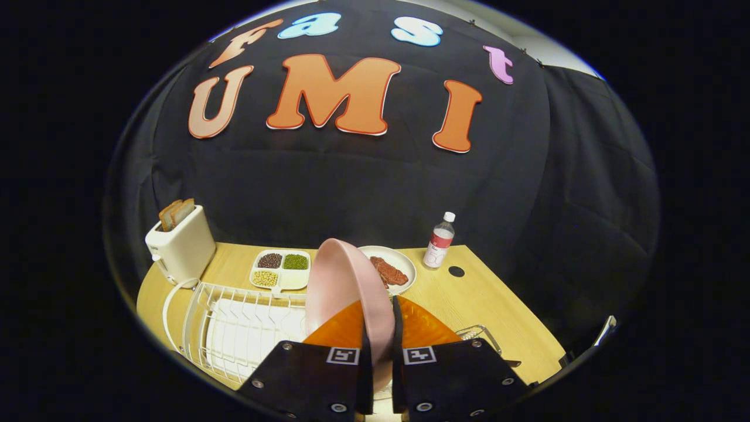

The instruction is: Take the plate from the dish rack, then take the spoon from the basket and place it into the plate.

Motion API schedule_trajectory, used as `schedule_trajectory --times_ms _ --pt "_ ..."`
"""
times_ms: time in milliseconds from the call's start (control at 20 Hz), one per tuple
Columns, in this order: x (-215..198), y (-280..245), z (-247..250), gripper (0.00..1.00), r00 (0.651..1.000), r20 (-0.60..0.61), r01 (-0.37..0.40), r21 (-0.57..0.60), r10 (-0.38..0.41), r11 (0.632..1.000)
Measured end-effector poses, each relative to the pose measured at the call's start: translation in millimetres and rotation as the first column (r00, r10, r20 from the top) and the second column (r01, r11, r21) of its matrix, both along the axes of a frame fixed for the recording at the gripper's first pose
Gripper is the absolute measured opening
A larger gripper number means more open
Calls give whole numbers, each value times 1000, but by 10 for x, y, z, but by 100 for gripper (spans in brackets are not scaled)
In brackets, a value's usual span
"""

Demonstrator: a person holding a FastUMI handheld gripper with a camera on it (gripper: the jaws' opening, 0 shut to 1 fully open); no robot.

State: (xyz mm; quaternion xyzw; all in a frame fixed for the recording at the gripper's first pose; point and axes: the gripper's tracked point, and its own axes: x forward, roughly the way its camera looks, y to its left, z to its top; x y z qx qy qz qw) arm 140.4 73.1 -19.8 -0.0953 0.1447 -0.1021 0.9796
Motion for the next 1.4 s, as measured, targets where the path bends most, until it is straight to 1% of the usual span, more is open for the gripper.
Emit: schedule_trajectory --times_ms 300,400,500,700,950,1200,1400 --pt "-386 -57 177 13 1000 12 -28 95 27 995" --pt "-545 -70 191 13 999 15 -37 129 35 991" --pt "-736 -47 140 13 999 -1 -49 187 50 981" --pt "-1139 27 -70 13 995 -39 -71 306 87 949" --pt "-1649 47 -381 13 991 -80 -76 328 107 942" --pt "-2035 56 -722 12 988 -119 -38 457 103 888" --pt "-2193 1 -965 13 985 -147 -8 486 91 874"
